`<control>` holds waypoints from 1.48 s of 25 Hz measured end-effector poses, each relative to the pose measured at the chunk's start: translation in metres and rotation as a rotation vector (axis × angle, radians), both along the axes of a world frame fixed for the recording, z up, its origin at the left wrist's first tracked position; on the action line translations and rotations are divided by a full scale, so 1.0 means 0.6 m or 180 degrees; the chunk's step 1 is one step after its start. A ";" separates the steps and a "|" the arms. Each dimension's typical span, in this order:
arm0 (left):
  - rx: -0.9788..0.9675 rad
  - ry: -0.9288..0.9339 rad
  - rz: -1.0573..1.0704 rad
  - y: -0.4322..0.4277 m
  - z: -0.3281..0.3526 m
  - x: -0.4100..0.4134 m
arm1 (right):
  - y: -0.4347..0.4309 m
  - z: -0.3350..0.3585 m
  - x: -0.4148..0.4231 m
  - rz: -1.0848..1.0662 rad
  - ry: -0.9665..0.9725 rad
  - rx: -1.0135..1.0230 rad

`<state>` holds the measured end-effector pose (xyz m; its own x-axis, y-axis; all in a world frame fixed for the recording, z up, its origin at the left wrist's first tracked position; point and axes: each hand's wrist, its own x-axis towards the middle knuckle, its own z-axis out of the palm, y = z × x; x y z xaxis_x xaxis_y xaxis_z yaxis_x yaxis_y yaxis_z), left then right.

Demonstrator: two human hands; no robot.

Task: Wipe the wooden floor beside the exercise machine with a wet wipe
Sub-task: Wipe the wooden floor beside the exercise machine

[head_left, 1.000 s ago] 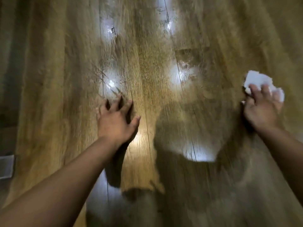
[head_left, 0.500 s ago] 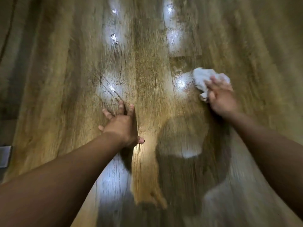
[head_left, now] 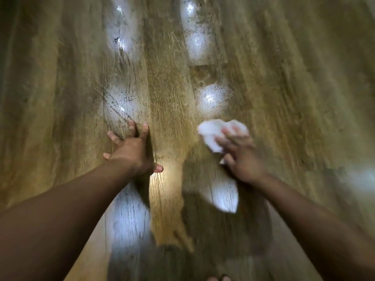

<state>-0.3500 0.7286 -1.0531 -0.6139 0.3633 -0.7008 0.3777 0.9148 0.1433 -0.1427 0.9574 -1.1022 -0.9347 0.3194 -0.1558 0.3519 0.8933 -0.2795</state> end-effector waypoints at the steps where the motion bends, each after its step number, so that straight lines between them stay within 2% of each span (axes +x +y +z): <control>1: -0.0006 0.0004 -0.0028 -0.001 0.002 -0.001 | 0.063 0.002 0.040 -0.0741 -0.0117 0.0111; 3: 0.0018 -0.0021 -0.0088 -0.001 0.004 -0.001 | 0.173 0.016 0.097 -0.1865 -0.0333 0.0169; 5: 0.0103 -0.0014 -0.0053 -0.003 0.012 0.002 | 0.190 0.016 0.096 -0.2139 -0.0443 0.0111; 7: 0.0324 0.0097 -0.0027 -0.011 0.013 0.008 | 0.120 0.006 0.056 -0.2059 -0.0279 0.0213; 10: 0.0552 0.0431 0.0069 -0.087 0.017 -0.005 | -0.062 0.003 -0.030 -0.1307 0.0077 0.0036; 14: -0.0249 0.0477 0.0989 -0.275 0.017 0.000 | -0.271 -0.002 -0.154 -0.0048 0.0326 -0.0298; 20: -0.0071 0.0199 0.1688 -0.307 0.000 -0.002 | -0.523 0.014 -0.352 0.1817 -0.0249 -0.0250; 22: -0.0123 0.0094 0.1760 -0.308 -0.007 -0.014 | -0.529 0.009 -0.380 0.2153 -0.0289 -0.0140; 25: -0.0149 -0.0011 0.1689 -0.310 -0.012 -0.017 | -0.516 0.009 -0.382 0.2263 -0.0470 -0.0153; 30: -0.0193 -0.0096 0.1688 -0.305 -0.004 -0.021 | -0.491 0.022 -0.378 0.2412 -0.0352 -0.0066; 33: -0.0276 -0.0085 0.1630 -0.301 0.007 -0.022 | -0.444 0.016 -0.360 0.2196 -0.0459 0.0076; 37: -0.0335 -0.0100 0.1572 -0.296 0.013 -0.025 | -0.326 0.011 -0.305 0.1685 -0.0524 -0.0040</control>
<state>-0.3647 0.5512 -1.0456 -0.6726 -0.0387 -0.7390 -0.1068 0.9933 0.0452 -0.3257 0.7619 -1.0955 -0.9301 -0.1902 -0.3142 -0.1043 0.9570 -0.2707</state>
